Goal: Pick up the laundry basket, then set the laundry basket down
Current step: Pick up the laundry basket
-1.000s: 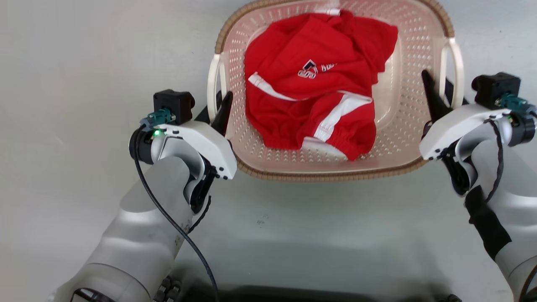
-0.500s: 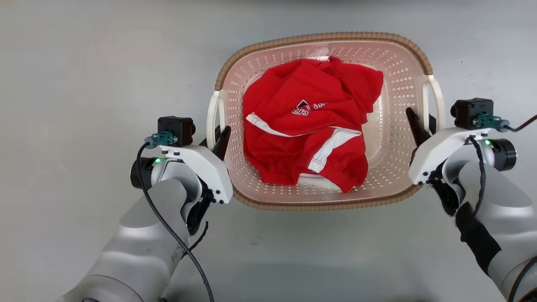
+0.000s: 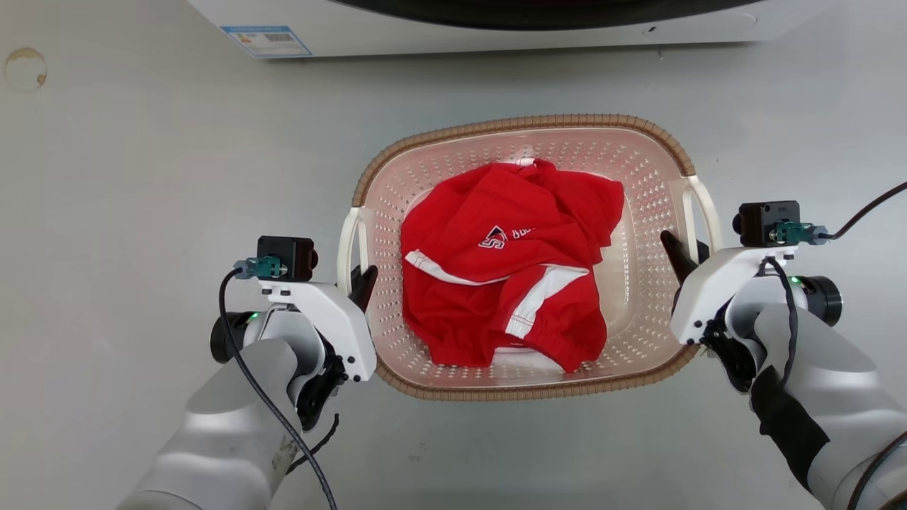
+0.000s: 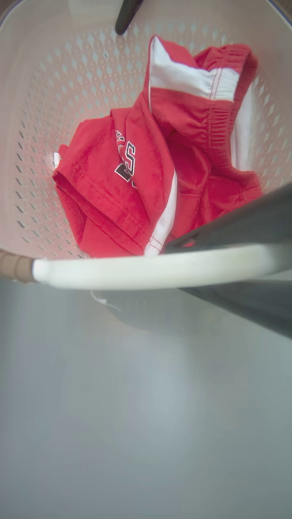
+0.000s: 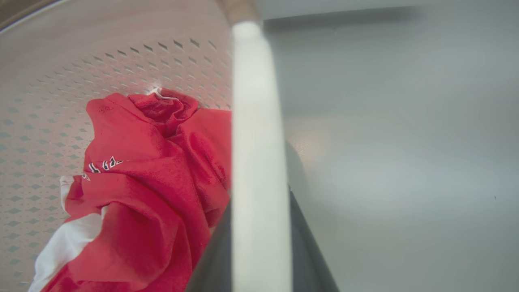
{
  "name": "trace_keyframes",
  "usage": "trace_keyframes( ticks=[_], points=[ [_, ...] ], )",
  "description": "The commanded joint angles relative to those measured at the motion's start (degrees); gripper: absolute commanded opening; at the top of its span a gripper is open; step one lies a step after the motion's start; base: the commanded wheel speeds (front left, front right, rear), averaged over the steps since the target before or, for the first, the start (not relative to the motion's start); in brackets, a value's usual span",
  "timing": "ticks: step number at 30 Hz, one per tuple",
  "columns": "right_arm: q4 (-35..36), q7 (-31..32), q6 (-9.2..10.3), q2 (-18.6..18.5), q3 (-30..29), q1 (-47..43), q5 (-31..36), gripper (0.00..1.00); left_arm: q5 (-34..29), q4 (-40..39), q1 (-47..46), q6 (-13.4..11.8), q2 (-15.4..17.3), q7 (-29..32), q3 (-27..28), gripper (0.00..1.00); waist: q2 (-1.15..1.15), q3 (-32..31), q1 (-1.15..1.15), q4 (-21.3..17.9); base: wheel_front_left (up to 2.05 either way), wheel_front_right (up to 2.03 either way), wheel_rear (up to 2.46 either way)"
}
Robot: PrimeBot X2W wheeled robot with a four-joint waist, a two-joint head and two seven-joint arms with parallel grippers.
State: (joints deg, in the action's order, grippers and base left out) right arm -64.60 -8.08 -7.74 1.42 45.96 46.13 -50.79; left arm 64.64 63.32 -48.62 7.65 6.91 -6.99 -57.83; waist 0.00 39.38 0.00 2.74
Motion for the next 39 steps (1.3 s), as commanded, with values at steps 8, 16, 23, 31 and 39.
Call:
trace_keyframes(
  ticks=[8, 16, 23, 31, 39],
  points=[
    [-4.3, 0.8, 0.25, -4.3, 2.8, -4.8, -5.5, 0.0, 4.1, 2.1, 3.8, -0.2, 8.1, 4.2, -0.5, 0.0, 0.0, -6.1, 0.0, -1.8, 0.0, 0.0, 0.0],
    [-4.2, 1.2, 0.25, -4.3, 6.5, -7.2, -9.7, 0.0, 7.0, 3.0, 7.0, -0.2, 9.1, 7.0, -1.7, 0.0, 0.0, -12.3, 0.0, -2.6, 0.0, 0.0, 0.0],
    [-4.2, 2.4, 0.25, -4.3, 9.3, -9.5, -12.9, 0.0, 9.0, 3.9, 9.4, -0.2, 9.8, 10.7, -2.5, 0.0, 0.0, -17.1, 0.0, -3.1, 0.0, 0.0, 0.0],
    [-4.7, 5.3, 0.25, -4.3, 13.8, -12.2, -16.5, 0.0, 10.8, 4.9, 11.9, -0.2, 10.5, 14.3, -3.4, 0.0, 0.0, -24.2, 0.0, -3.6, 0.0, 0.0, 0.0],
    [-5.7, 8.0, 0.25, -4.3, 16.8, -15.0, -19.2, 0.0, 12.3, 6.5, 15.2, -0.2, 10.3, 17.2, -4.0, 0.0, 0.0, -31.3, 0.0, -3.3, 0.0, 0.0, 0.0]
  ],
)
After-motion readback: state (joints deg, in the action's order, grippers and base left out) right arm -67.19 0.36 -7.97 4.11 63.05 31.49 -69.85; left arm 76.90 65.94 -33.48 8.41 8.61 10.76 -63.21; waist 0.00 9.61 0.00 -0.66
